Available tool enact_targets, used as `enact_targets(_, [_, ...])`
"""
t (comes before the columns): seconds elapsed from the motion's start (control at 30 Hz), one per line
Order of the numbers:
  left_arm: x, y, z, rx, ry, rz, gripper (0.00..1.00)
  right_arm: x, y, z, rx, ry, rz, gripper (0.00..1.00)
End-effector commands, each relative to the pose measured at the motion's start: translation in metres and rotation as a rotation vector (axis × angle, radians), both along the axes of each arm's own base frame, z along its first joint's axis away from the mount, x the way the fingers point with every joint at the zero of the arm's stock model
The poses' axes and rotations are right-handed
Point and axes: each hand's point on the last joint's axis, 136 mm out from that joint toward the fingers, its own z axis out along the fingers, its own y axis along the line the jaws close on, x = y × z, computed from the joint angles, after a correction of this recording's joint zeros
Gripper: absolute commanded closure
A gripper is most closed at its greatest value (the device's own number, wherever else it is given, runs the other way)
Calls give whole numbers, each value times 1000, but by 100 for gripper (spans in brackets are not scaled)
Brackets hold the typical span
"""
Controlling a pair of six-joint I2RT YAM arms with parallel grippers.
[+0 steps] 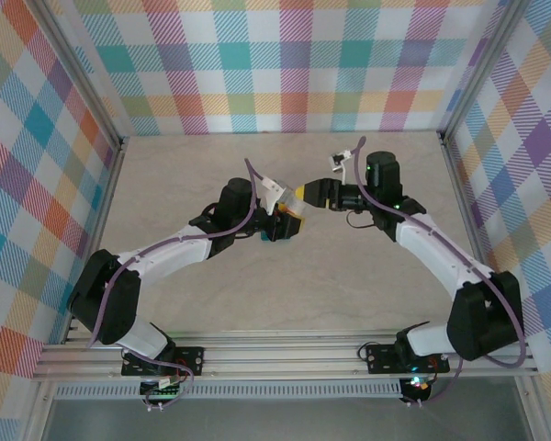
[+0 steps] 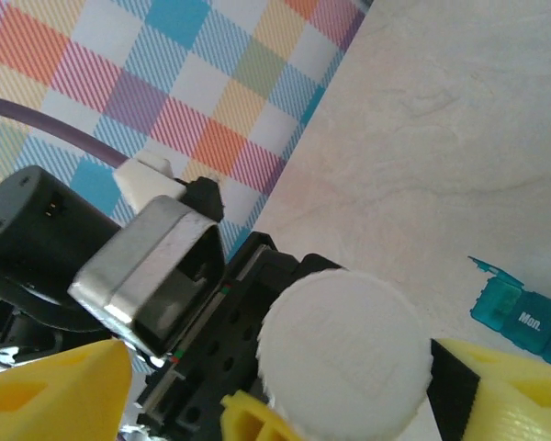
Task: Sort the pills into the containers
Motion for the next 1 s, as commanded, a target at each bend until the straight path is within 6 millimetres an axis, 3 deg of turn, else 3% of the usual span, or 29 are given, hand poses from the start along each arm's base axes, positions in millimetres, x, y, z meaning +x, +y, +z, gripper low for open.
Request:
enact_targets(0.0, [3, -2, 26, -24, -71, 11, 100, 1, -13, 13, 18, 13, -111, 15])
enact_targets(0.17, [5, 1, 22, 1, -77, 29, 100, 11, -35, 10, 43, 124, -323, 15])
enact_targets(0.33, [6, 1, 19, 13, -75, 29, 100, 16, -36, 11, 38, 187, -367, 16])
enact_targets(0.5, [8, -1, 17, 14, -70, 27, 100, 19, -25, -1, 2, 233, -357, 16])
enact_targets(0.97, [9, -4, 14, 14, -57, 15, 100, 19, 8, -7, -37, 217, -290, 22])
